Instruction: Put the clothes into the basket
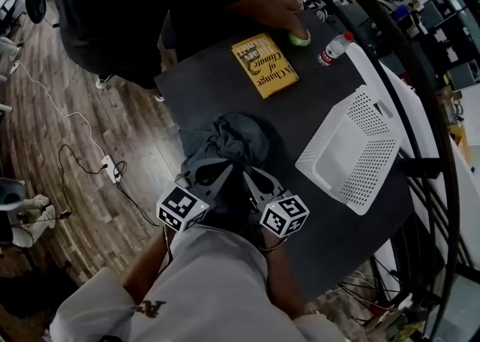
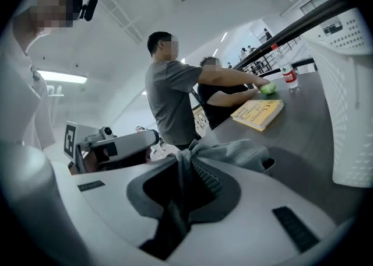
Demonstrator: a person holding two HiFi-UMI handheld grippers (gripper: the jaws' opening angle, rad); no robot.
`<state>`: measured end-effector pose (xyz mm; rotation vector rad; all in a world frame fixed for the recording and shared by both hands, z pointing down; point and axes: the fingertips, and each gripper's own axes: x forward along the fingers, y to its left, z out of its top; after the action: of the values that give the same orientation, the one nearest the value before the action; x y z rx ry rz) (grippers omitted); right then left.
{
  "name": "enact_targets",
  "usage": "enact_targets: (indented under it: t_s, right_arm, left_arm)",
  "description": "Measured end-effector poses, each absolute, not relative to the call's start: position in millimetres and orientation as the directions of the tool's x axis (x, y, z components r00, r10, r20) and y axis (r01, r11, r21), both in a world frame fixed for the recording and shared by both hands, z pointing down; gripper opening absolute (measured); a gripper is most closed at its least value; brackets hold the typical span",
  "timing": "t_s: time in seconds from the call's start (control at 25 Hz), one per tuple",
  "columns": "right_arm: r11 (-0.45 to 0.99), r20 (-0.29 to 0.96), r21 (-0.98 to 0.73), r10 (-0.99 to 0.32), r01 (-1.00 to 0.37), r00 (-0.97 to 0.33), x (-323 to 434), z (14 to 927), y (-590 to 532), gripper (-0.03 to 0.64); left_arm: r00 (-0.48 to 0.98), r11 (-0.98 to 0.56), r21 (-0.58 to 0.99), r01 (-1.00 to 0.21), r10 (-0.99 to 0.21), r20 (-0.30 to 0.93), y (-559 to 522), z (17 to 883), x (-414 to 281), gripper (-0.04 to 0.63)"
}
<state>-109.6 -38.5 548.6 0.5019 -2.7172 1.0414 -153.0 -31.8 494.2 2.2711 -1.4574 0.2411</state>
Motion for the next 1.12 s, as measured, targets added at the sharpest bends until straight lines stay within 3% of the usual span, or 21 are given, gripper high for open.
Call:
enact_targets:
  t_s: [1.12]
  right_arm:
    - [0.774,-0.065,-0.531,-0.443,-0.345,-0.894,-69,375,-79,0.058]
  left_arm:
    - [0.481,-0.453,0.181,-0.873,-0.861,0.167,-50,378,-129,0.005]
